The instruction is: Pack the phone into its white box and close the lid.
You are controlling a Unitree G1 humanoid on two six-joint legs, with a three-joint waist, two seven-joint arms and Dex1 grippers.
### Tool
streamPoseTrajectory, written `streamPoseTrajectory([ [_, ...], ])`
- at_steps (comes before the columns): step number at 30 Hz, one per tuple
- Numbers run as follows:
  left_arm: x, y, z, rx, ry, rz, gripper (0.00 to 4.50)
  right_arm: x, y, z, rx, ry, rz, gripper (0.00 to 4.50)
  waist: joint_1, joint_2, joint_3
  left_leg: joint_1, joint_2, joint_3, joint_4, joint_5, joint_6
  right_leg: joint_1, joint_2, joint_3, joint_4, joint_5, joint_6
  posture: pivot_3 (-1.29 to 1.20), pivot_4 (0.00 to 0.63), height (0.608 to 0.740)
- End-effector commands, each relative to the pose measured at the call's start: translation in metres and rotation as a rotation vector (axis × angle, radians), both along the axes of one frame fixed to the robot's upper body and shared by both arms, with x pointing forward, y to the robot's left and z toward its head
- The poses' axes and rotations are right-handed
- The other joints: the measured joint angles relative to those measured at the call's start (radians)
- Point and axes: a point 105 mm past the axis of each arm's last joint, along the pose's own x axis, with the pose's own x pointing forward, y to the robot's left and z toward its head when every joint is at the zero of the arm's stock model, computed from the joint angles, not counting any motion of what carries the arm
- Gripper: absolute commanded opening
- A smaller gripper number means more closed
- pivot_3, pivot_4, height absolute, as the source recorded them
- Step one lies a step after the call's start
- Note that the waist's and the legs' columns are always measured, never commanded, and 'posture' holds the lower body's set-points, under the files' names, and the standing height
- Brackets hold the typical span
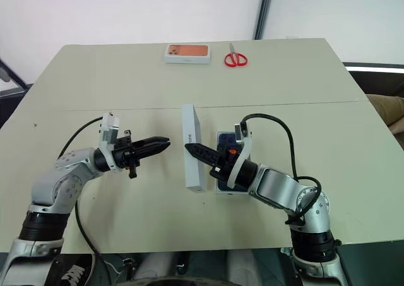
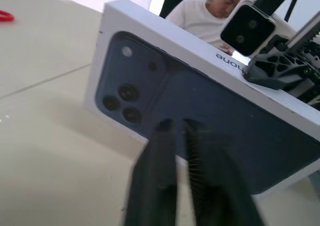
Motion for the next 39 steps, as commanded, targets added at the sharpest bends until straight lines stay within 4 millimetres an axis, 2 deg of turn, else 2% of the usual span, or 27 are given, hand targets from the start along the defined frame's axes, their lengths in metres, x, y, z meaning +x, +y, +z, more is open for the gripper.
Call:
streamPoseTrajectory([
  [1, -0.004, -0.012, 0.001, 0.001, -0.047, -0.008, 0.03, -0.002, -0.001, -0.003, 0.016, 0.033, -0.009, 0.00, 0.004, 0.000, 0.000, 0.000, 0.000, 0.000, 0.000, 0.000, 0.000, 0.000, 0.000, 0.000, 0.000, 0.000, 0.000, 0.00, 0.150, 0.740],
  [6, -0.006, -0.029, -0.007, 0.002, -0.060, -0.006, 0.03, 0.000, -0.005, -0.011, 0.009, 0.074, -0.033, 0.00, 0.003, 0.000, 0.000, 0.000, 0.000, 0.000, 0.000, 0.000, 0.000, 0.001, -0.001, 0.000, 0.000, 0.000, 0.000, 0.00, 0.150, 0.740],
  [7, -0.005, -0.032, -0.010, 0.005, -0.059, -0.004, 0.00, 0.004, -0.007, -0.013, 0.003, 0.082, -0.047, 0.29, 0.003, 0.000, 0.000, 0.000, 0.000, 0.000, 0.000, 0.000, 0.000, 0.000, 0.000, 0.000, 0.000, 0.000, 0.000, 0.00, 0.150, 0.740],
  [9, -0.003, -0.038, -0.015, -0.008, -0.044, -0.006, 0.00, 0.009, -0.011, -0.014, 0.004, 0.092, -0.067, 0.92, 0.002, 0.000, 0.000, 0.000, 0.000, 0.000, 0.000, 0.000, 0.000, 0.000, 0.000, 0.000, 0.000, 0.000, 0.000, 0.00, 0.150, 0.740],
  [14, 0.000, -0.050, -0.020, -0.010, -0.043, -0.019, 0.00, 0.012, -0.017, -0.012, -0.044, 0.060, -0.090, 3.47, 0.003, 0.000, 0.000, 0.000, 0.000, 0.000, 0.000, 0.000, 0.000, 0.001, 0.000, 0.000, 0.000, 0.000, 0.000, 0.00, 0.150, 0.740],
  [16, 0.000, -0.055, -0.022, -0.011, -0.042, -0.029, 0.00, 0.028, -0.033, -0.012, -0.152, -0.022, -0.203, 4.45, 0.004, 0.000, 0.000, 0.000, 0.000, 0.000, 0.000, 0.000, 0.000, 0.001, 0.000, 0.000, 0.000, 0.000, 0.000, 0.00, 0.150, 0.740],
  [18, 0.003, -0.061, -0.025, -0.008, -0.045, -0.033, 0.00, 0.046, -0.059, 0.002, -0.276, -0.186, -0.337, 4.45, 0.007, 0.000, 0.000, 0.000, -0.001, 0.000, 0.001, 0.000, 0.000, 0.001, 0.000, 0.000, 0.000, 0.000, 0.000, 0.00, 0.150, 0.740],
  [21, 0.006, -0.074, -0.025, -0.019, -0.054, -0.053, 0.00, 0.062, -0.091, 0.020, -0.370, -0.322, -0.480, 4.45, 0.009, 0.000, 0.000, 0.000, -0.001, 0.000, 0.001, 0.000, 0.000, 0.002, 0.000, -0.001, 0.000, 0.000, 0.000, 0.00, 0.150, 0.740],
  [23, 0.006, -0.080, -0.025, -0.031, -0.054, -0.062, 0.00, 0.065, -0.101, 0.024, -0.448, -0.409, -0.507, 4.45, 0.007, -0.001, 0.000, 0.000, -0.002, 0.000, 0.001, 0.000, 0.000, 0.002, 0.000, -0.001, 0.000, 0.000, 0.000, 0.00, 0.150, 0.740],
  [26, 0.007, -0.092, -0.027, -0.036, -0.055, -0.081, 0.00, 0.066, -0.118, 0.020, -0.739, -0.622, -0.491, 4.45, 0.006, 0.000, 0.000, 0.000, -0.001, 0.000, 0.001, 0.000, 0.001, 0.002, 0.000, -0.001, 0.000, 0.000, 0.001, 0.00, 0.150, 0.740],
  [28, 0.010, -0.099, -0.026, -0.048, -0.054, -0.080, 0.00, 0.070, -0.137, 0.014, -0.919, -0.709, -0.493, 3.91, 0.006, 0.000, 0.000, 0.000, -0.001, 0.000, 0.001, 0.000, 0.001, 0.002, 0.001, -0.002, 0.000, 0.000, 0.001, 0.00, 0.150, 0.740],
  [30, 0.012, -0.101, -0.025, -0.055, -0.054, -0.076, 0.00, 0.070, -0.143, 0.012, -1.017, -0.787, -0.471, 3.11, 0.006, -0.001, 0.000, 0.000, -0.001, 0.000, 0.002, 0.000, 0.001, 0.002, 0.001, -0.002, 0.000, 0.000, 0.001, 0.00, 0.150, 0.740],
  [33, 0.011, -0.096, -0.025, -0.044, -0.056, -0.079, 0.00, 0.068, -0.143, 0.005, -1.163, -0.912, -0.413, 1.36, 0.002, 0.000, 0.000, 0.000, -0.001, 0.000, 0.002, 0.000, 0.001, 0.002, 0.001, -0.002, 0.000, 0.000, 0.001, 0.00, 0.150, 0.740],
  [35, 0.011, -0.091, -0.025, -0.032, -0.060, -0.076, 0.00, 0.066, -0.141, 0.000, -1.191, -0.945, -0.386, 0.27, 0.003, 0.000, 0.000, 0.000, -0.001, 0.000, 0.002, 0.000, 0.001, 0.002, 0.001, -0.002, 0.000, 0.000, 0.001, 0.00, 0.150, 0.740],
  [36, 0.010, -0.086, -0.025, -0.027, -0.055, -0.073, 0.00, 0.064, -0.137, -0.003, -1.183, -0.957, -0.368, 0.03, 0.004, -0.001, 0.000, 0.000, -0.001, 0.000, 0.002, 0.000, 0.001, 0.002, 0.001, -0.002, 0.000, 0.000, 0.001, 0.00, 0.150, 0.740],
  [39, 0.008, -0.065, -0.026, 0.022, -0.051, -0.059, 0.00, 0.054, -0.121, -0.012, -1.203, -1.037, -0.250, 0.03, 0.004, -0.001, 0.000, 0.000, -0.001, 0.000, 0.002, 0.000, 0.001, 0.002, 0.001, -0.002, 0.000, 0.000, 0.001, 0.00, 0.150, 0.740],
])
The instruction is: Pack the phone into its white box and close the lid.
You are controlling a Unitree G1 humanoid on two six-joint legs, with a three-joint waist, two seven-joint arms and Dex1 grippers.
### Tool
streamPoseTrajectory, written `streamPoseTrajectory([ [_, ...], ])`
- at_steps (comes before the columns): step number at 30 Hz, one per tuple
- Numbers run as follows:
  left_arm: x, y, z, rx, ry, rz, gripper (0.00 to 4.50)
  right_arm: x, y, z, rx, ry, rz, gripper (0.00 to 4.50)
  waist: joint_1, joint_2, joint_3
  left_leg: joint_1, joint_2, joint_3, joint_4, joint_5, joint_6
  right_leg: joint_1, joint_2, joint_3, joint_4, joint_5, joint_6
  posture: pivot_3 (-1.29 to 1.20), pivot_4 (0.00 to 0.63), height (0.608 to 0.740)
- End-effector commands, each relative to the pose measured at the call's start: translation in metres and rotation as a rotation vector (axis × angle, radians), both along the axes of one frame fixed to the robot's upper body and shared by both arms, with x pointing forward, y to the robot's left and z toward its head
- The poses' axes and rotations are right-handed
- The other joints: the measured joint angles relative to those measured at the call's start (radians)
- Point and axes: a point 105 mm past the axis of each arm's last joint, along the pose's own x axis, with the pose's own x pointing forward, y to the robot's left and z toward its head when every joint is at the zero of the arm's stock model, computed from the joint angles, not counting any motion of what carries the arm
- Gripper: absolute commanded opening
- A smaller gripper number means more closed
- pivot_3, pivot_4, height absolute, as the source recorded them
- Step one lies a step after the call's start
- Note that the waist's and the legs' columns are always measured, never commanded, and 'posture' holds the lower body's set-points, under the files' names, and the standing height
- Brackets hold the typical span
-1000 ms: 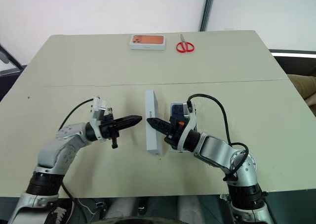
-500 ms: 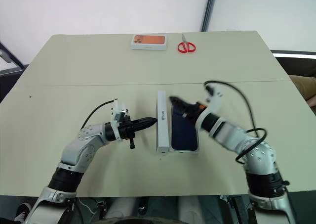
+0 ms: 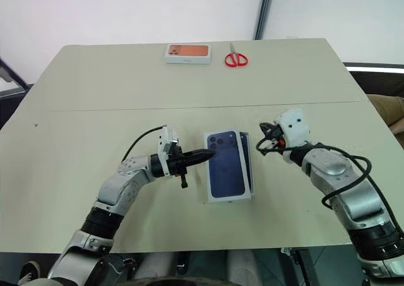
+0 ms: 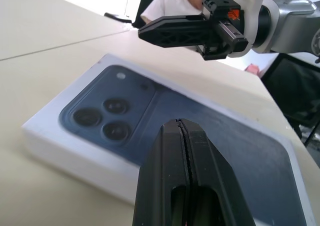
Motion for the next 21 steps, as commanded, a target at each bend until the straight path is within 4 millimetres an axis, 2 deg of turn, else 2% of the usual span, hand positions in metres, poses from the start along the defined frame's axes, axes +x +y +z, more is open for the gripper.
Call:
streamPoseTrajectory([
  [1, -0.004, 0.022, 0.011, 0.015, -0.036, 0.009, 0.00, -0.012, 0.020, 0.003, -0.071, -0.061, 0.126, 0.03, 0.001, 0.000, 0.000, 0.000, 0.000, 0.000, 0.000, 0.000, 0.000, 0.000, 0.000, 0.000, 0.000, 0.000, 0.000, 0.00, 0.150, 0.740],
  [4, -0.006, 0.041, 0.005, 0.063, -0.008, 0.031, 0.00, -0.016, 0.022, 0.005, -0.045, -0.072, 0.159, 0.03, 0.001, 0.000, 0.000, 0.000, 0.000, 0.000, 0.000, 0.000, 0.000, 0.000, 0.000, 0.000, 0.000, 0.000, 0.000, 0.00, 0.150, 0.740],
  [7, -0.005, 0.044, -0.002, 0.089, 0.011, 0.044, 0.00, -0.016, 0.017, 0.006, -0.055, -0.073, 0.155, 0.03, 0.008, 0.000, 0.000, 0.000, 0.000, -0.001, 0.000, 0.000, 0.000, 0.000, -0.001, 0.000, 0.000, 0.000, 0.000, 0.00, 0.150, 0.740],
  [11, -0.006, 0.027, -0.023, 0.085, 0.037, 0.036, 0.00, -0.019, 0.014, 0.001, -0.092, -0.067, 0.157, 0.03, 0.020, 0.000, 0.000, 0.000, -0.001, -0.001, 0.001, 0.000, 0.000, 0.001, -0.001, 0.000, 0.000, 0.000, 0.000, 0.00, 0.150, 0.740],
  [16, -0.004, -0.002, -0.024, 0.053, 0.020, 0.009, 0.00, -0.025, 0.015, -0.007, -0.132, -0.059, 0.155, 0.03, 0.026, 0.000, 0.000, 0.000, -0.001, -0.001, 0.001, 0.000, 0.000, 0.001, -0.001, -0.001, 0.000, 0.000, 0.000, 0.00, 0.150, 0.740],
  [21, 0.002, -0.014, -0.025, 0.047, 0.011, 0.007, 0.00, -0.031, 0.019, -0.006, -0.119, -0.059, 0.159, 0.03, 0.024, 0.000, 0.000, 0.000, -0.001, -0.001, 0.002, 0.000, 0.000, 0.001, -0.001, -0.001, 0.000, 0.000, 0.000, 0.00, 0.150, 0.740],
])
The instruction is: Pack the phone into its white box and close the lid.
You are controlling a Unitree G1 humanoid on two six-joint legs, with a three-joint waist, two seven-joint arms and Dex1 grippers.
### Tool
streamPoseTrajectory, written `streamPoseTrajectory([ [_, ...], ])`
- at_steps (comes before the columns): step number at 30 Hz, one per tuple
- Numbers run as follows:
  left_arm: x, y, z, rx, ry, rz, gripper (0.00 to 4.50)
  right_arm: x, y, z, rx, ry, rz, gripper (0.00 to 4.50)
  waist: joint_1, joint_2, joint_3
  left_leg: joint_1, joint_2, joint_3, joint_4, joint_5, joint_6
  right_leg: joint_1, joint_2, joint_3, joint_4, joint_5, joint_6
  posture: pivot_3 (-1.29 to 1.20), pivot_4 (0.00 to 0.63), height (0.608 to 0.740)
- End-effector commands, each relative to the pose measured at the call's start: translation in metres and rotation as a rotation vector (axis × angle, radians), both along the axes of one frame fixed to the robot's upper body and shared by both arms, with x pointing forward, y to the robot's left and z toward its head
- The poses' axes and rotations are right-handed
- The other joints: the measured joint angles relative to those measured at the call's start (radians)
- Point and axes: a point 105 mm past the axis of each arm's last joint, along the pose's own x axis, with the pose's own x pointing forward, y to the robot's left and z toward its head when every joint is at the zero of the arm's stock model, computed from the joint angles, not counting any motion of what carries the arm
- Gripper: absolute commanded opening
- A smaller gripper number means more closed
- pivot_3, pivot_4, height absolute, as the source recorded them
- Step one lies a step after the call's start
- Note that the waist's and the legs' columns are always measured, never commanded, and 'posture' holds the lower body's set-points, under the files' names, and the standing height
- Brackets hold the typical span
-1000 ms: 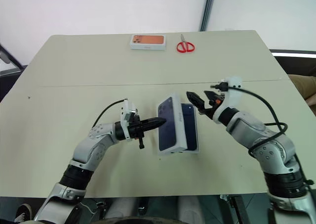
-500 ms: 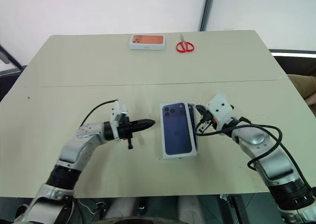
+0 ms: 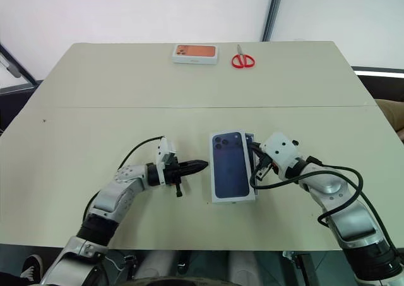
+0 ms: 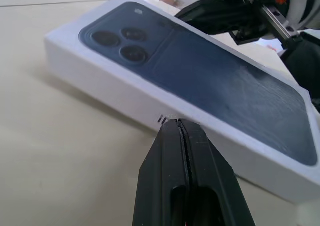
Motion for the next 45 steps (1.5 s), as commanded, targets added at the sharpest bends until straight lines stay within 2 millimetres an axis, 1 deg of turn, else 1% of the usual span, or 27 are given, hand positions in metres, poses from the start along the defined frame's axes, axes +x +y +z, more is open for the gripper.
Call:
streamPoseTrajectory([
  [1, 0.004, -0.006, 0.007, -0.006, -0.042, -0.004, 0.00, -0.005, 0.006, 0.016, -0.007, -0.066, 0.029, 0.03, -0.001, 0.000, 0.000, 0.000, 0.000, 0.000, 0.000, 0.000, 0.000, 0.000, 0.000, 0.000, 0.000, 0.000, 0.000, 0.00, 0.150, 0.740],
  [5, 0.008, -0.013, 0.011, -0.022, -0.058, -0.005, 0.00, -0.005, 0.003, 0.012, -0.023, -0.060, 0.014, 0.03, 0.000, 0.000, 0.000, 0.000, 0.000, 0.000, 0.000, 0.000, 0.000, 0.000, 0.000, 0.000, 0.000, 0.000, 0.000, 0.00, 0.150, 0.740],
  [9, 0.013, -0.020, 0.022, -0.058, -0.065, 0.002, 0.00, -0.004, -0.003, 0.010, -0.042, -0.061, -0.010, 0.03, 0.001, 0.000, 0.000, 0.000, 0.000, 0.000, 0.001, 0.000, 0.000, 0.001, 0.000, 0.000, 0.000, 0.000, 0.000, 0.00, 0.150, 0.740],
  [15, 0.020, -0.026, 0.028, -0.067, -0.085, 0.007, 0.00, -0.005, -0.007, 0.006, -0.050, -0.055, -0.030, 0.03, 0.000, 0.000, 0.000, 0.000, 0.000, 0.000, 0.001, 0.000, 0.000, 0.001, 0.000, 0.000, 0.000, 0.000, 0.000, 0.00, 0.150, 0.740],
  [19, 0.023, -0.026, 0.025, -0.046, -0.089, 0.013, 0.00, -0.004, -0.010, 0.002, -0.066, -0.046, -0.046, 0.03, 0.000, 0.000, 0.000, 0.000, 0.000, 0.000, 0.001, 0.000, 0.000, 0.001, 0.001, 0.000, 0.000, 0.000, 0.000, 0.00, 0.150, 0.740],
  [22, 0.022, -0.025, 0.023, -0.041, -0.088, 0.012, 0.00, -0.005, -0.005, 0.002, -0.064, -0.048, -0.027, 0.03, -0.001, 0.000, 0.000, 0.000, 0.000, 0.000, 0.001, 0.000, 0.000, 0.001, 0.001, 0.000, 0.000, 0.000, 0.000, 0.00, 0.150, 0.740],
  [26, 0.024, -0.024, 0.024, -0.054, -0.067, 0.030, 0.00, -0.003, -0.008, -0.005, -0.096, -0.029, -0.042, 0.03, -0.001, 0.000, 0.000, 0.000, 0.000, 0.000, 0.001, 0.000, 0.000, 0.001, 0.001, 0.000, 0.001, 0.000, 0.000, 0.00, 0.150, 0.740],
  [28, 0.026, -0.024, 0.026, -0.053, -0.079, 0.036, 0.00, 0.001, -0.008, -0.004, -0.071, -0.029, -0.059, 0.03, -0.002, 0.000, 0.000, 0.000, 0.000, 0.000, 0.001, 0.000, 0.000, 0.001, 0.001, 0.000, 0.001, 0.000, 0.000, 0.00, 0.150, 0.740],
  [34, 0.032, -0.031, 0.033, -0.084, -0.076, 0.052, 0.00, 0.011, -0.007, -0.005, -0.107, -0.041, -0.070, 0.03, -0.001, 0.000, 0.000, 0.000, 0.000, 0.000, 0.001, 0.000, 0.000, 0.000, 0.001, 0.000, 0.001, 0.000, 0.000, 0.00, 0.150, 0.740],
  [39, 0.031, -0.032, 0.036, -0.094, -0.081, 0.051, 0.00, 0.015, -0.005, -0.003, -0.105, -0.046, -0.073, 0.03, -0.001, 0.000, 0.000, 0.000, 0.000, 0.000, 0.002, 0.000, 0.000, 0.001, 0.001, 0.000, 0.001, 0.000, 0.000, 0.00, 0.150, 0.740],
  [41, 0.030, -0.033, 0.031, -0.057, -0.088, 0.045, 0.00, 0.017, -0.005, -0.006, -0.135, -0.046, -0.074, 0.03, -0.001, 0.000, 0.000, 0.000, 0.000, 0.000, 0.002, 0.000, 0.000, 0.001, 0.001, 0.000, 0.001, 0.000, 0.000, 0.00, 0.150, 0.740],
  [42, 0.029, -0.033, 0.029, -0.050, -0.092, 0.042, 0.00, 0.016, -0.006, -0.011, -0.152, -0.026, -0.075, 0.03, -0.002, 0.000, 0.000, 0.000, 0.000, 0.000, 0.002, 0.000, 0.000, 0.001, 0.001, 0.000, 0.001, 0.000, 0.000, 0.00, 0.150, 0.740],
  [45, 0.030, -0.030, 0.028, -0.056, -0.074, 0.049, 0.00, 0.014, -0.005, -0.018, -0.166, 0.000, -0.066, 0.03, -0.002, 0.000, 0.000, 0.000, 0.000, 0.000, 0.002, 0.000, 0.000, 0.001, 0.001, 0.000, 0.001, 0.000, 0.000, 0.00, 0.150, 0.740],
])
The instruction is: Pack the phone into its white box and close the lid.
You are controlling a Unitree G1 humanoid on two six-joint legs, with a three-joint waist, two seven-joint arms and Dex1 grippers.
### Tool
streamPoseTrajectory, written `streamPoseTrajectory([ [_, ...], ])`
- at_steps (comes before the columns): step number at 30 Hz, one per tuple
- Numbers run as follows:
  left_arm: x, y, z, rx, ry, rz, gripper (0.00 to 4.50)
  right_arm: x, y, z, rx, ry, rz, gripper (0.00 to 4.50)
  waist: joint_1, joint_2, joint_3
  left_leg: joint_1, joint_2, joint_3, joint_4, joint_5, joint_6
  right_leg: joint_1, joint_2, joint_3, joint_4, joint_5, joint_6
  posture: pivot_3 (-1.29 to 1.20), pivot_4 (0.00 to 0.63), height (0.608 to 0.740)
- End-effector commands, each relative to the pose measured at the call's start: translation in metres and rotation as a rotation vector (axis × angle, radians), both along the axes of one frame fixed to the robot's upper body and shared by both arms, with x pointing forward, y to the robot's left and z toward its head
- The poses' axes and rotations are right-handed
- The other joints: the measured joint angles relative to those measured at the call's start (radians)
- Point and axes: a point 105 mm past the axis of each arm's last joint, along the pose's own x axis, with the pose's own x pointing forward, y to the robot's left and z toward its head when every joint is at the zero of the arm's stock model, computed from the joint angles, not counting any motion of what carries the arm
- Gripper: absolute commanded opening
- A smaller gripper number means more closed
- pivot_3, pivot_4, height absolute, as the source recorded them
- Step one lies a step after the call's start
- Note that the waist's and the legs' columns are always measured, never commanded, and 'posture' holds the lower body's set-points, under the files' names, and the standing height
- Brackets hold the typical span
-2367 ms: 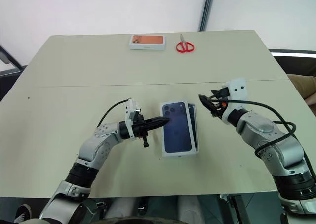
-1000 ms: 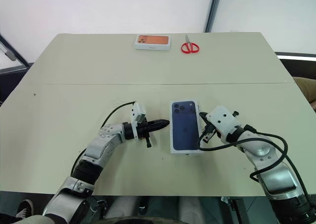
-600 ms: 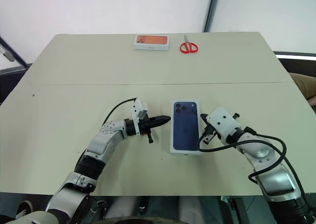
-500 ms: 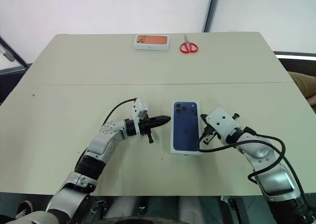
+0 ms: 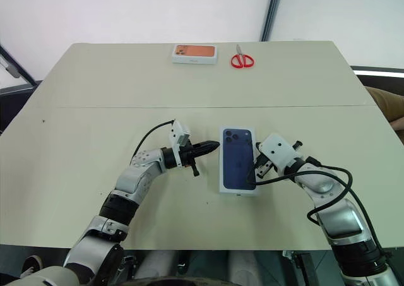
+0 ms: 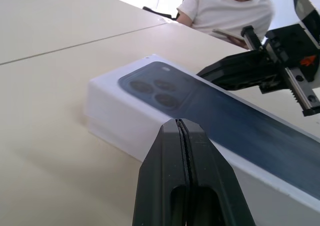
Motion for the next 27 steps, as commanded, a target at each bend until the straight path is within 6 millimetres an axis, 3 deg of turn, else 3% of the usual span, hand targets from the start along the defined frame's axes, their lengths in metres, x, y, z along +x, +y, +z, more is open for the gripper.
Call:
streamPoseTrajectory([
  [1, -0.001, 0.000, 0.003, 0.008, -0.023, -0.004, 0.00, -0.003, 0.007, -0.001, 0.007, 0.015, 0.036, 0.03, 0.000, 0.000, 0.000, 0.000, 0.000, 0.000, 0.000, 0.000, 0.000, 0.000, 0.000, 0.000, 0.000, 0.000, 0.000, 0.00, 0.150, 0.740],
  [6, 0.007, 0.015, 0.005, 0.005, -0.020, 0.050, 0.00, 0.000, -0.002, 0.009, 0.006, -0.016, 0.013, 0.03, -0.003, 0.000, 0.000, 0.000, 0.000, 0.000, 0.000, 0.000, 0.000, 0.000, 0.000, 0.000, 0.000, 0.000, 0.000, 0.00, 0.150, 0.740],
  [10, 0.020, 0.022, 0.033, -0.070, -0.057, 0.111, 0.00, 0.009, -0.009, 0.046, 0.069, -0.129, -0.010, 0.03, -0.002, 0.000, 0.000, 0.000, 0.000, 0.000, 0.000, 0.000, 0.000, 0.000, 0.000, 0.000, 0.000, 0.000, 0.000, 0.00, 0.150, 0.740],
  [14, 0.025, 0.013, 0.058, -0.121, -0.091, 0.100, 0.00, 0.016, 0.005, 0.074, 0.183, -0.195, 0.033, 0.03, 0.000, 0.000, 0.000, 0.000, 0.000, -0.001, 0.001, 0.000, 0.000, 0.000, 0.000, 0.000, 0.000, 0.000, 0.000, 0.00, 0.150, 0.740],
  [16, 0.026, 0.003, 0.063, -0.128, -0.102, 0.085, 0.00, 0.016, 0.018, 0.076, 0.222, -0.185, 0.079, 0.03, 0.002, 0.000, 0.000, 0.000, 0.000, -0.001, 0.001, 0.000, 0.000, 0.001, 0.000, 0.000, 0.000, 0.000, 0.000, 0.00, 0.150, 0.740],
  [19, 0.023, -0.013, 0.056, -0.104, -0.100, 0.049, 0.00, 0.011, 0.035, 0.054, 0.169, -0.115, 0.148, 0.03, 0.002, 0.000, 0.000, 0.000, 0.000, -0.001, 0.003, 0.000, 0.000, 0.002, 0.000, -0.001, 0.000, 0.000, 0.000, 0.00, 0.150, 0.740],
  [22, 0.019, -0.022, 0.031, 0.003, -0.093, 0.032, 0.00, 0.001, 0.040, 0.023, 0.092, -0.013, 0.185, 0.03, 0.001, 0.000, 0.000, 0.000, 0.000, -0.001, 0.003, 0.000, 0.000, 0.002, 0.000, -0.001, 0.000, 0.000, 0.000, 0.00, 0.150, 0.740],
  [25, 0.003, -0.021, -0.007, 0.157, -0.061, -0.043, 0.00, -0.025, 0.037, -0.017, -0.041, 0.142, 0.256, 0.03, -0.003, 0.001, -0.001, 0.000, 0.000, 0.000, 0.003, 0.000, 0.000, 0.001, 0.000, 0.000, 0.000, 0.000, 0.000, 0.00, 0.150, 0.740],
  [27, -0.005, -0.014, -0.019, 0.184, -0.026, -0.073, 0.00, -0.036, 0.033, -0.025, -0.049, 0.192, 0.272, 0.03, -0.002, -0.002, -0.003, 0.001, 0.000, 0.000, 0.003, 0.000, 0.001, 0.003, 0.001, 0.000, 0.000, 0.000, 0.000, 0.00, 0.150, 0.740],
])
